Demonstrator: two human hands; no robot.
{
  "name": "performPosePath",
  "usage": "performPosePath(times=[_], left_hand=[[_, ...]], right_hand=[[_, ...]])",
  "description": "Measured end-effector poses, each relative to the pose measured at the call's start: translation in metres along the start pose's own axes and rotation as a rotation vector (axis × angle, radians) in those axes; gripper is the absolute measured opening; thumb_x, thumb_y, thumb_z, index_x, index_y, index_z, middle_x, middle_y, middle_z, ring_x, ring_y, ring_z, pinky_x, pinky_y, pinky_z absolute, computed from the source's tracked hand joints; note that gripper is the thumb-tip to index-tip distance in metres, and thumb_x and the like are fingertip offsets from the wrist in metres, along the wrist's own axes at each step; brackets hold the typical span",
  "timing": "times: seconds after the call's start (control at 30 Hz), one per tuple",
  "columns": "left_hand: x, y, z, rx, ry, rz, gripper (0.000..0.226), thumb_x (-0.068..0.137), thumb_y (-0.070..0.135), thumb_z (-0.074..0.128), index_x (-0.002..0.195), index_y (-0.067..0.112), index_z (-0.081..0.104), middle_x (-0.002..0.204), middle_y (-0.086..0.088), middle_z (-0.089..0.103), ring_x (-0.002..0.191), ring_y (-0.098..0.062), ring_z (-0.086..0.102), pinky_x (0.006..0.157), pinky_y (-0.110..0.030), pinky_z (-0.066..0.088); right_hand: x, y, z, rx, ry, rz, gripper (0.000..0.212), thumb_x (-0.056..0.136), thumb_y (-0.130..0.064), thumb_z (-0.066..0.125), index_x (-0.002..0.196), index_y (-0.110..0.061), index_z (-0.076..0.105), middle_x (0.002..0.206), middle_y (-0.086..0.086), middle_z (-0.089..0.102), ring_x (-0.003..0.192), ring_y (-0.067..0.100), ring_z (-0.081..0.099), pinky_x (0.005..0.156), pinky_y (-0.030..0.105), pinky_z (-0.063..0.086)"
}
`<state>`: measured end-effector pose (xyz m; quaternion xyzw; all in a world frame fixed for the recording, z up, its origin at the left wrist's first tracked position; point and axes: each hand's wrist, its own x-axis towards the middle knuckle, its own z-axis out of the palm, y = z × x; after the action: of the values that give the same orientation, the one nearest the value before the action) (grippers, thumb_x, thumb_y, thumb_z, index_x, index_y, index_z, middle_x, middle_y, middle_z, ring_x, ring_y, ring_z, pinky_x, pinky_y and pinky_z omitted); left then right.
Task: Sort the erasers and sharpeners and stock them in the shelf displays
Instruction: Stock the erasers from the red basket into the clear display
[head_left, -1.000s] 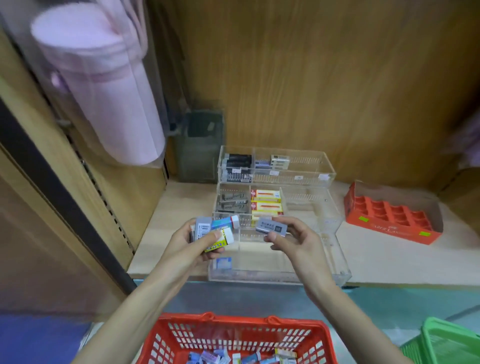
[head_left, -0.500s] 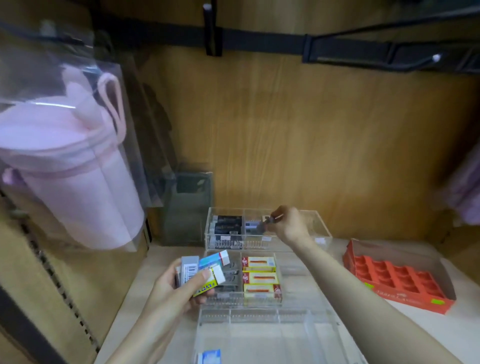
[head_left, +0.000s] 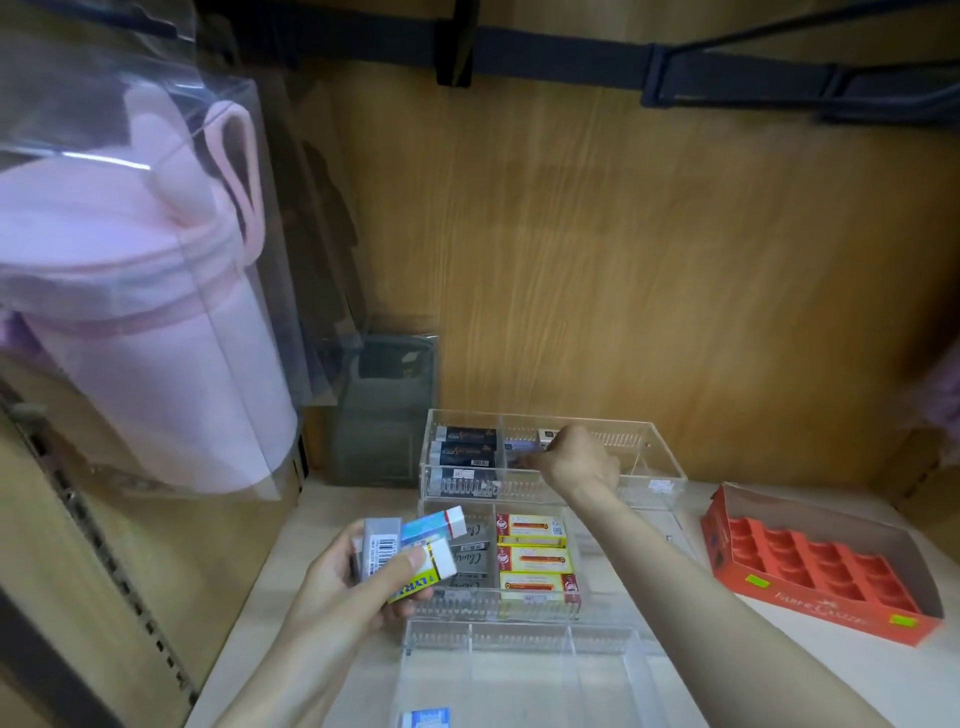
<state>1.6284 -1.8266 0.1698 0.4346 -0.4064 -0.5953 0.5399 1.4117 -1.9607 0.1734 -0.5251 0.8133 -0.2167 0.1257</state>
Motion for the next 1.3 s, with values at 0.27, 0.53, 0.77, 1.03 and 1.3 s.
performPosePath(times=[0.27, 0.53, 0.77, 1.03, 1.3], left_hand=[[0.001, -0.003, 0.0, -0.002, 0.016, -0.043, 0.033, 0.072, 0.001, 0.077, 0.1, 0.002, 0.06, 0.08, -0.013, 0.071, 0.057, -0.02, 0.064, 0.045, -0.022, 0.048], [-0.002, -0.006, 0.002, -0.005, 0.003, -0.038, 0.016, 0.084, -0.001, 0.061, 0.1, 0.003, 0.06, 0.083, -0.012, 0.071, 0.06, -0.02, 0.065, 0.048, -0.02, 0.049], [-0.006, -0.001, 0.007, 0.018, -0.021, -0.027, 0.016, 0.084, -0.001, 0.062, 0.098, 0.007, 0.06, 0.085, -0.009, 0.072, 0.06, -0.016, 0.064, 0.047, -0.019, 0.045], [-0.015, 0.002, 0.015, 0.014, -0.089, -0.072, 0.017, 0.086, 0.001, 0.061, 0.101, 0.008, 0.06, 0.082, -0.007, 0.07, 0.058, -0.014, 0.063, 0.048, -0.018, 0.045], [-0.02, 0.001, 0.012, 0.044, -0.086, -0.117, 0.017, 0.086, 0.0, 0.061, 0.097, 0.012, 0.059, 0.087, -0.01, 0.069, 0.06, -0.016, 0.065, 0.05, -0.019, 0.047]], right_hand=[[0.011, -0.002, -0.005, -0.037, -0.122, 0.049, 0.041, 0.078, -0.053, 0.07, 0.068, -0.021, 0.045, 0.08, 0.0, 0.058, 0.079, 0.022, 0.054, 0.08, 0.035, 0.034], [0.006, 0.0, -0.018, 0.046, -0.155, 0.031, 0.047, 0.07, -0.062, 0.07, 0.074, -0.016, 0.061, 0.073, 0.002, 0.063, 0.079, 0.027, 0.058, 0.078, 0.034, 0.038], [-0.08, 0.018, -0.037, 0.487, 0.006, -0.418, 0.015, 0.093, -0.02, 0.055, 0.084, -0.017, 0.067, 0.078, 0.002, 0.066, 0.074, 0.015, 0.057, 0.066, 0.029, 0.041], [-0.148, 0.015, -0.021, 0.955, -0.556, -0.329, 0.013, 0.09, -0.013, 0.058, 0.101, -0.007, 0.064, 0.082, 0.007, 0.063, 0.068, 0.011, 0.059, 0.06, 0.019, 0.045], [-0.151, 0.02, -0.027, 1.231, -0.487, -0.053, 0.021, 0.093, -0.019, 0.054, 0.086, -0.003, 0.065, 0.071, 0.011, 0.065, 0.057, 0.011, 0.058, 0.054, 0.018, 0.046]])
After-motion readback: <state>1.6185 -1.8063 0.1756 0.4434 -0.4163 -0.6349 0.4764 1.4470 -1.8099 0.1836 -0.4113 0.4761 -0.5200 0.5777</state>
